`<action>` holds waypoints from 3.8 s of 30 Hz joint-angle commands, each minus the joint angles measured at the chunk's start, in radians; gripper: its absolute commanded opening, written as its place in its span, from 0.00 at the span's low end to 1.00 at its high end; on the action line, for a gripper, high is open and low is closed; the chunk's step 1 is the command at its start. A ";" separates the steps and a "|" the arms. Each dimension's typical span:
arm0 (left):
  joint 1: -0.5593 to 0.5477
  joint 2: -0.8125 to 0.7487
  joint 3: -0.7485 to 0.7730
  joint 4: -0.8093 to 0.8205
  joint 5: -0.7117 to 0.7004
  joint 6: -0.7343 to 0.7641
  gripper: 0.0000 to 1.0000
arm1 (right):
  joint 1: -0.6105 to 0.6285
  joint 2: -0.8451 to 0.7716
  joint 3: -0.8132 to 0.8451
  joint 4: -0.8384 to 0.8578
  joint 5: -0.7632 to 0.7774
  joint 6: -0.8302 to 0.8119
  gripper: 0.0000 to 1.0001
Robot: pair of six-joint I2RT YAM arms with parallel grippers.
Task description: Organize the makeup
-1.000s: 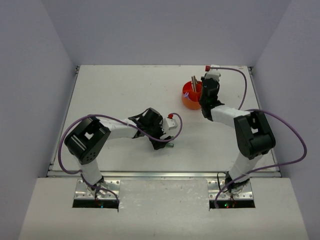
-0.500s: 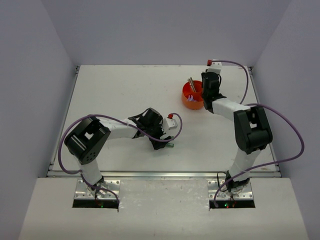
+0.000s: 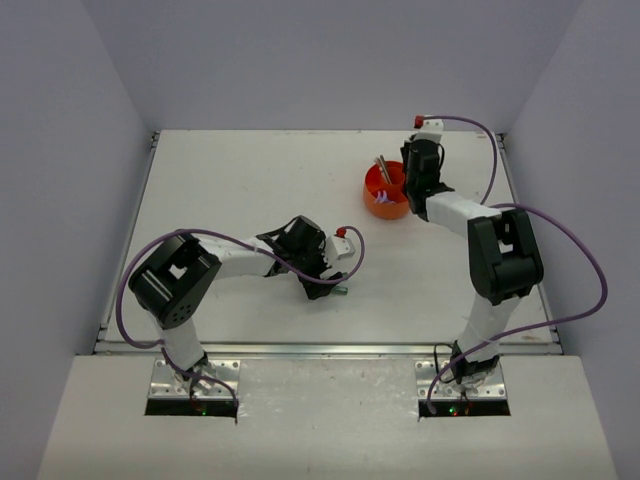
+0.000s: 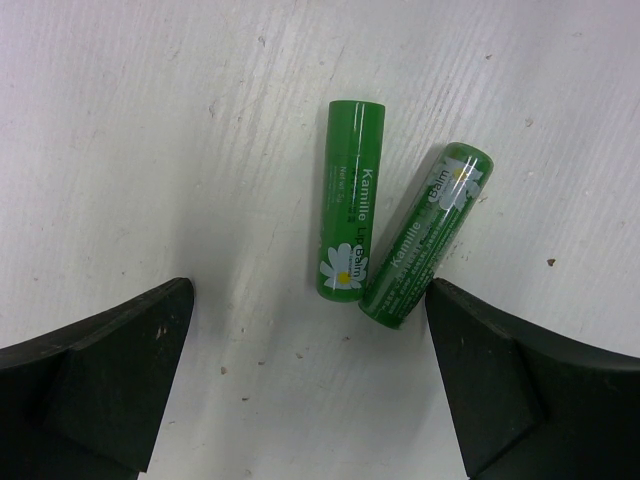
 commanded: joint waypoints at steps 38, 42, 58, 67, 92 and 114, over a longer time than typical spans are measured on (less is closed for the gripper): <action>-0.006 -0.024 -0.026 -0.028 -0.020 0.008 1.00 | -0.040 -0.116 0.092 -0.022 -0.334 -0.055 0.42; -0.008 -0.024 -0.023 -0.029 -0.015 0.011 1.00 | -0.040 -0.167 0.072 -0.030 -0.335 -0.043 0.47; -0.008 -0.008 0.001 -0.082 -0.006 0.037 1.00 | -0.002 -0.603 -0.115 -0.620 -0.665 0.072 0.67; -0.005 -0.016 -0.005 -0.084 -0.007 0.004 1.00 | 0.096 -0.758 -0.443 -0.609 -1.083 -0.258 0.68; -0.005 -0.023 -0.016 -0.063 0.007 -0.015 1.00 | 0.392 -0.561 -0.912 0.174 -0.895 -0.234 0.54; -0.005 -0.030 -0.013 -0.057 0.013 -0.010 1.00 | 0.400 -0.413 -0.916 0.334 -1.018 -0.423 0.51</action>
